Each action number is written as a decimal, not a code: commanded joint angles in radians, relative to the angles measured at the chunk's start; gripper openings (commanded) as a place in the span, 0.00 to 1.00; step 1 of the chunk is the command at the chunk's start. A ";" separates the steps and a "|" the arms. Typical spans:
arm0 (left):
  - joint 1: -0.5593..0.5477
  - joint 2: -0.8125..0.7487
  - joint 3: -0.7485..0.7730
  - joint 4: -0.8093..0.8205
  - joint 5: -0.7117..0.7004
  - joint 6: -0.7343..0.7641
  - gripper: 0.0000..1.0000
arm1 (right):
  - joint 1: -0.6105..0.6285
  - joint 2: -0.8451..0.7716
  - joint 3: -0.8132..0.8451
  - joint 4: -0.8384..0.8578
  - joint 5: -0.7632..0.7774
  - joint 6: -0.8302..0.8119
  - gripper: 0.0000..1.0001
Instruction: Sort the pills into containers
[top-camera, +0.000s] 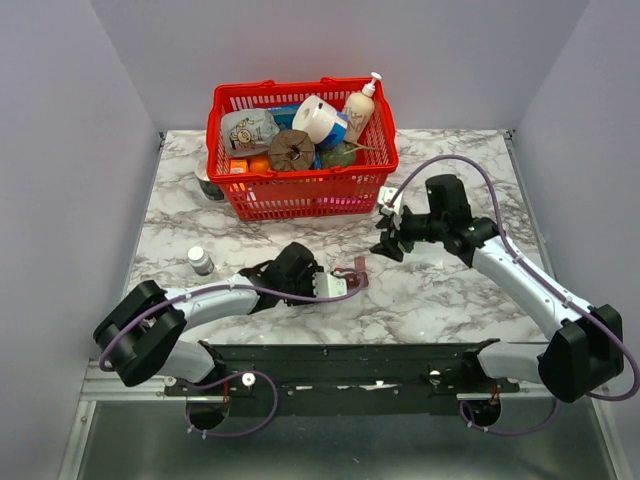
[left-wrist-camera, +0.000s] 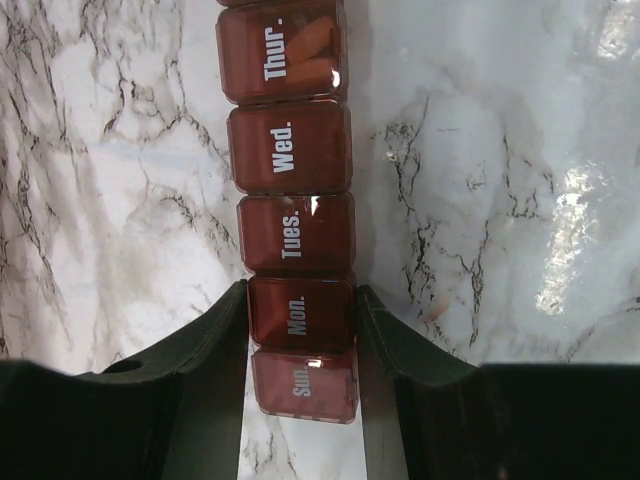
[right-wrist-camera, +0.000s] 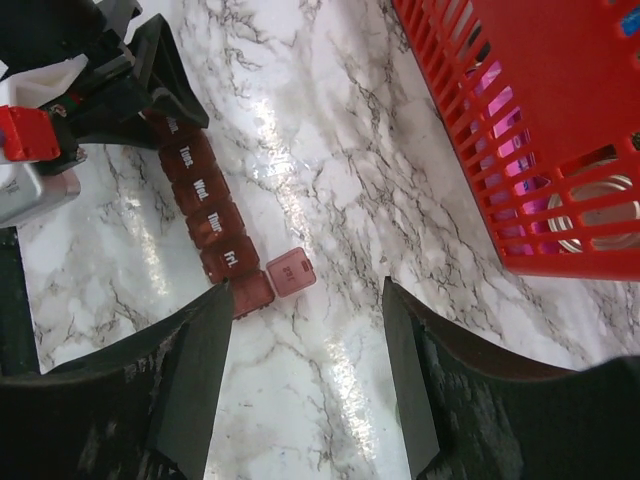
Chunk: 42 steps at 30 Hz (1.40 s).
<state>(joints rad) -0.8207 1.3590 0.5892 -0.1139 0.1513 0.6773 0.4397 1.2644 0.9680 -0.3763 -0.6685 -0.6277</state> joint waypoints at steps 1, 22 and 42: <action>-0.008 -0.012 0.017 0.051 -0.056 -0.051 0.47 | -0.044 -0.014 -0.022 -0.044 -0.097 -0.027 0.70; 0.141 -0.569 0.020 0.024 -0.258 -0.747 0.99 | -0.085 -0.056 -0.034 -0.055 -0.155 -0.050 0.70; 0.718 -0.471 0.037 -0.446 -0.473 -1.506 0.96 | -0.090 -0.054 -0.038 -0.055 -0.149 -0.061 0.70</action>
<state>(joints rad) -0.2321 0.7803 0.6609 -0.5411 -0.3531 -0.7479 0.3576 1.2221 0.9443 -0.4141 -0.7883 -0.6743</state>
